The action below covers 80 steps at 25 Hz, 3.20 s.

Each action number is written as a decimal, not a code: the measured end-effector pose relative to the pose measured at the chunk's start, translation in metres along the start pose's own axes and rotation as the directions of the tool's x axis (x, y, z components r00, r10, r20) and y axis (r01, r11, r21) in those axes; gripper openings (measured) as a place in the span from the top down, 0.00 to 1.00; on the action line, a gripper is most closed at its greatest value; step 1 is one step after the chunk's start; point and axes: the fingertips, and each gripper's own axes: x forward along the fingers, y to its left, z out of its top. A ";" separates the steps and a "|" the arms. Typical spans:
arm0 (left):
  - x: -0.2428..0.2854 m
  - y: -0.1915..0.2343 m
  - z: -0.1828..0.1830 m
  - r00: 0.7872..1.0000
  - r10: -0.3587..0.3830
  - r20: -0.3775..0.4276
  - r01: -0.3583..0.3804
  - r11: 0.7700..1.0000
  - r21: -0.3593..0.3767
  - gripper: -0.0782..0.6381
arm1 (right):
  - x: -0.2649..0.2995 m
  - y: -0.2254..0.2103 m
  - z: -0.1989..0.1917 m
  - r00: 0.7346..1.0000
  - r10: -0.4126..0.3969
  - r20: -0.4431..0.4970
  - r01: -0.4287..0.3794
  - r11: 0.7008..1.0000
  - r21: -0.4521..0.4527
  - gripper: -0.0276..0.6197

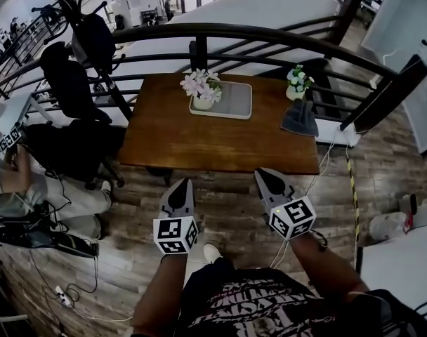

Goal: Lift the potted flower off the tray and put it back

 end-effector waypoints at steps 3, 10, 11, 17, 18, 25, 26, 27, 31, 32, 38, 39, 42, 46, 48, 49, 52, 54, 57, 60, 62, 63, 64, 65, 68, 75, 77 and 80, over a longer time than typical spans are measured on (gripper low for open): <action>0.010 0.009 0.007 1.000 -0.027 0.007 0.027 1.000 -0.001 0.89 | 0.016 0.002 0.010 1.000 -0.020 0.009 0.020 1.000 -0.014 0.97; 0.020 0.021 0.012 0.998 -0.057 0.008 0.058 0.998 -0.019 0.89 | 0.025 0.011 0.014 0.999 -0.044 -0.003 0.044 0.998 -0.035 0.97; 0.020 0.021 0.011 0.998 -0.057 0.008 0.057 0.998 -0.023 0.89 | 0.024 0.011 0.013 0.999 -0.045 -0.006 0.044 0.998 -0.038 0.97; 0.044 0.024 0.010 0.997 -0.078 -0.016 0.078 0.997 -0.013 0.89 | 0.035 -0.006 0.023 0.998 -0.068 0.013 0.069 0.997 -0.027 0.97; 0.051 0.025 0.012 0.997 -0.080 -0.014 0.080 0.997 -0.007 0.89 | 0.041 -0.010 0.025 0.998 -0.067 0.018 0.067 0.997 -0.028 0.97; 0.097 0.051 0.014 0.999 -0.040 -0.034 0.040 0.999 -0.009 0.89 | 0.095 -0.044 0.018 0.999 -0.042 -0.002 0.042 0.999 0.001 0.97; 0.104 0.055 0.015 0.999 -0.034 -0.039 0.033 0.999 -0.009 0.89 | 0.104 -0.050 0.017 0.999 -0.039 -0.005 0.039 0.999 0.007 0.97; 0.112 0.058 0.016 0.999 -0.029 -0.044 0.028 1.000 -0.008 0.89 | 0.113 -0.056 0.017 0.999 -0.035 -0.007 0.036 0.999 0.013 0.97; 0.145 0.070 0.016 0.998 -0.013 -0.062 0.012 1.000 -0.021 0.89 | 0.144 -0.078 0.019 1.000 -0.018 -0.014 0.018 1.000 0.024 0.97; 0.154 0.071 0.017 0.998 -0.010 -0.064 0.008 1.000 -0.024 0.89 | 0.151 -0.083 0.019 1.000 -0.012 -0.016 0.013 1.000 0.023 0.97; 0.210 0.074 0.033 0.998 -0.001 -0.062 0.001 1.000 -0.013 0.89 | 0.188 -0.119 0.031 1.000 0.014 -0.019 -0.014 1.000 0.011 0.97; 0.219 0.075 0.037 0.998 0.000 -0.060 -0.001 1.000 -0.010 0.89 | 0.194 -0.126 0.034 1.000 0.017 -0.018 -0.017 1.000 0.008 0.97; 0.246 0.080 0.043 0.998 0.011 -0.056 -0.012 1.000 -0.010 0.89 | 0.211 -0.143 0.041 0.999 0.028 -0.016 -0.028 1.000 -0.004 0.97; 0.270 0.086 0.049 0.998 0.039 -0.056 -0.040 0.999 -0.013 0.89 | 0.226 -0.163 0.046 0.999 0.043 -0.021 -0.043 0.999 -0.010 0.97; 0.279 0.088 0.051 0.997 0.052 -0.056 -0.053 0.999 -0.010 0.89 | 0.232 -0.172 0.048 0.998 0.056 -0.021 -0.056 0.998 -0.012 0.97; 0.283 0.089 0.052 0.997 0.060 -0.058 -0.060 0.998 -0.008 0.89 | 0.235 -0.176 0.049 0.998 0.062 -0.020 -0.063 0.998 -0.012 0.97; 0.291 0.092 0.053 0.994 0.092 -0.066 -0.092 0.996 -0.001 0.89 | 0.244 -0.188 0.050 0.996 0.084 -0.017 -0.084 0.996 -0.002 0.97; 0.293 0.095 0.055 0.991 0.116 -0.070 -0.116 0.993 0.004 0.89 | 0.250 -0.193 0.052 0.995 0.101 -0.012 -0.101 0.995 0.008 0.97; 0.295 0.096 0.058 0.987 0.144 -0.074 -0.143 0.990 0.014 0.89 | 0.256 -0.199 0.056 0.992 0.123 -0.003 -0.123 0.992 0.014 0.97; 0.297 0.100 0.049 0.981 0.167 -0.100 -0.165 0.986 0.028 0.89 | 0.262 -0.207 0.054 0.991 0.134 -0.002 -0.134 0.991 0.028 0.97; 0.297 0.104 0.036 0.975 0.180 -0.127 -0.178 0.984 0.032 0.89 | 0.265 -0.210 0.049 0.991 0.137 -0.009 -0.136 0.990 0.038 0.97; 0.297 0.106 0.031 0.973 0.186 -0.137 -0.183 0.983 0.032 0.89 | 0.266 -0.212 0.047 0.990 0.138 -0.013 -0.137 0.990 0.041 0.97; 0.297 0.108 0.026 0.971 0.190 -0.146 -0.188 0.982 0.031 0.89 | 0.267 -0.214 0.045 0.990 0.138 -0.018 -0.137 0.990 0.044 0.97; 0.299 0.109 0.023 0.969 0.193 -0.153 -0.191 0.981 0.029 0.89 | 0.269 -0.215 0.043 0.990 0.138 -0.022 -0.137 0.990 0.046 0.97; 0.307 0.112 0.010 0.968 0.184 -0.173 -0.184 0.983 0.018 0.89 | 0.274 -0.220 0.039 0.991 0.131 -0.039 -0.129 0.991 0.047 0.97; 0.337 0.121 -0.015 0.970 0.124 -0.211 -0.125 0.992 0.006 0.89 | 0.291 -0.231 0.021 0.991 0.090 -0.095 -0.087 0.996 0.035 0.97; 0.345 0.129 -0.020 0.970 0.110 -0.218 -0.110 0.994 0.012 0.89 | 0.298 -0.233 0.016 0.990 0.079 -0.113 -0.076 0.997 0.033 0.97; 0.358 0.140 -0.029 0.970 0.091 -0.224 -0.087 0.996 0.027 0.89 | 0.308 -0.233 0.009 0.988 0.070 -0.137 -0.066 0.997 0.030 0.97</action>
